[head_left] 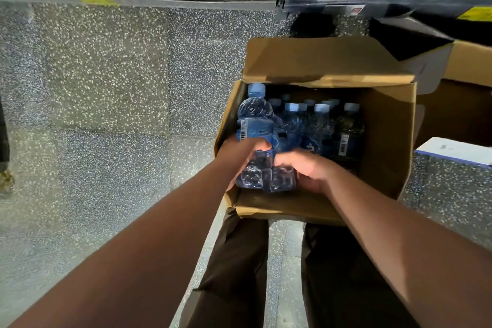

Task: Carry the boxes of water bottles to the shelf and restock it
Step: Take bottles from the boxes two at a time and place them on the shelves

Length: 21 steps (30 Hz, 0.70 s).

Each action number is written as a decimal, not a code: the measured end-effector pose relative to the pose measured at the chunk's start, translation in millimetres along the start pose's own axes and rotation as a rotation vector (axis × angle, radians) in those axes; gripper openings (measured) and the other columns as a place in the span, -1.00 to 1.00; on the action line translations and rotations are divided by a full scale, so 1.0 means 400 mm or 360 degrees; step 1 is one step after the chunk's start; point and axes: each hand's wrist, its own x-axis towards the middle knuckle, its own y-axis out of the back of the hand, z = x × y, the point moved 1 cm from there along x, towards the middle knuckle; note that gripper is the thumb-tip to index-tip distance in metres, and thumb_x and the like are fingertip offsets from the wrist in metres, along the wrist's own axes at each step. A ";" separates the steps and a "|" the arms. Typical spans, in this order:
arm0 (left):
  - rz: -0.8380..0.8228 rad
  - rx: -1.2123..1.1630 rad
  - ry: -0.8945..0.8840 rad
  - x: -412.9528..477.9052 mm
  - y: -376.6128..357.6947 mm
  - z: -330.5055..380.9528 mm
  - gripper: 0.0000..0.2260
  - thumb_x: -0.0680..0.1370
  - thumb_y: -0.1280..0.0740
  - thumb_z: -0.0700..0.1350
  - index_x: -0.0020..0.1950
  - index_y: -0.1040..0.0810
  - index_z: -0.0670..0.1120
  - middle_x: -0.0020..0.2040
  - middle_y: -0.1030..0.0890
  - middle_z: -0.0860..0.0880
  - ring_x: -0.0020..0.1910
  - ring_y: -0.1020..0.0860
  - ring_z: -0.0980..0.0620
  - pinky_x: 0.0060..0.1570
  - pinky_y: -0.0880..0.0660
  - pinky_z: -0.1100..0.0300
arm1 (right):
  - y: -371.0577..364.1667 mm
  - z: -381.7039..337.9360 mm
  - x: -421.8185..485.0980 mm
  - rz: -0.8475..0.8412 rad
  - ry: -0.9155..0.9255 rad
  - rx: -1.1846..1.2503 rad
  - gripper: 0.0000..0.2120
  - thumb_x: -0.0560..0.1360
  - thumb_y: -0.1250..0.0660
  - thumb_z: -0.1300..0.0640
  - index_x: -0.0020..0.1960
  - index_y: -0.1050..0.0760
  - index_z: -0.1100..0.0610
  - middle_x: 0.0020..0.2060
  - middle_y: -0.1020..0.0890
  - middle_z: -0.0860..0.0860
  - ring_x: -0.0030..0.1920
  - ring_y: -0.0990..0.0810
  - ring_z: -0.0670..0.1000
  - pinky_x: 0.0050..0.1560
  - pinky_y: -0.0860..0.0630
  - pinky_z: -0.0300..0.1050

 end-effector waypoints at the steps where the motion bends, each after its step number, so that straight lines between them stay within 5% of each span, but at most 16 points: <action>1: 0.0003 -0.0013 -0.0022 -0.003 -0.002 0.001 -0.70 0.43 -0.40 -0.09 0.14 -0.52 -0.09 0.02 -0.63 -0.06 -0.07 -0.57 0.05 -0.23 -0.33 0.20 | -0.006 0.005 0.004 0.0034 0.0047 0.0039 -0.75 0.36 -0.36 0.16 0.02 -0.57 0.22 -0.12 -0.68 0.18 -0.09 -0.65 0.18 0.08 -0.55 0.07; 6: -0.0051 -0.0054 -0.0115 -0.048 -0.016 0.009 -0.90 0.48 -0.38 -0.13 -0.04 -0.50 -0.05 -0.08 -0.63 -0.07 -0.18 -0.60 0.05 -0.30 -0.38 0.23 | 0.011 0.031 -0.040 0.0058 0.0035 0.0314 -0.90 0.46 -0.25 0.23 -0.10 -0.53 0.20 -0.28 -0.65 0.13 -0.27 -0.61 0.12 -0.09 -0.51 -0.02; 9: -0.0066 -0.0087 -0.0159 -0.106 -0.032 0.021 -0.83 0.49 -0.35 -0.15 0.06 -0.49 -0.09 -0.11 -0.64 -0.07 -0.26 -0.64 0.05 -0.31 -0.48 0.23 | 0.039 0.025 -0.110 0.0054 0.0082 0.0395 -0.93 0.47 -0.24 0.23 -0.13 -0.50 0.18 -0.37 -0.64 0.07 -0.32 -0.61 0.07 -0.19 -0.52 -0.08; 11: -0.0045 -0.0135 -0.0193 -0.161 -0.050 0.029 -0.80 0.49 -0.36 -0.18 0.10 -0.48 -0.12 -0.11 -0.64 -0.10 -0.28 -0.64 0.04 -0.26 -0.56 0.22 | 0.058 0.013 -0.182 0.0037 0.0129 0.0455 -0.92 0.47 -0.24 0.24 -0.10 -0.50 0.18 -0.30 -0.65 0.09 -0.26 -0.62 0.07 -0.17 -0.55 -0.06; 14: 0.0022 -0.0221 -0.0290 -0.250 -0.086 0.050 -0.54 0.35 -0.48 -0.14 0.21 -0.47 -0.16 0.04 -0.62 -0.19 -0.06 -0.61 -0.12 0.00 -0.55 0.00 | 0.090 0.001 -0.281 -0.0060 0.0188 0.0575 -0.77 0.43 -0.26 0.21 0.07 -0.52 0.21 -0.08 -0.64 0.17 -0.12 -0.62 0.14 0.00 -0.55 0.09; 21: 0.0036 -0.0486 -0.0558 -0.438 -0.158 0.140 -0.58 0.23 -0.52 -0.08 0.04 -0.56 -0.13 -0.15 -0.60 -0.10 -0.29 -0.52 0.01 -0.30 -0.48 0.21 | 0.122 -0.042 -0.508 0.0037 0.0416 0.0608 -0.86 0.48 -0.18 0.30 -0.06 -0.51 0.20 -0.31 -0.60 0.11 -0.38 -0.61 0.10 -0.34 -0.59 -0.05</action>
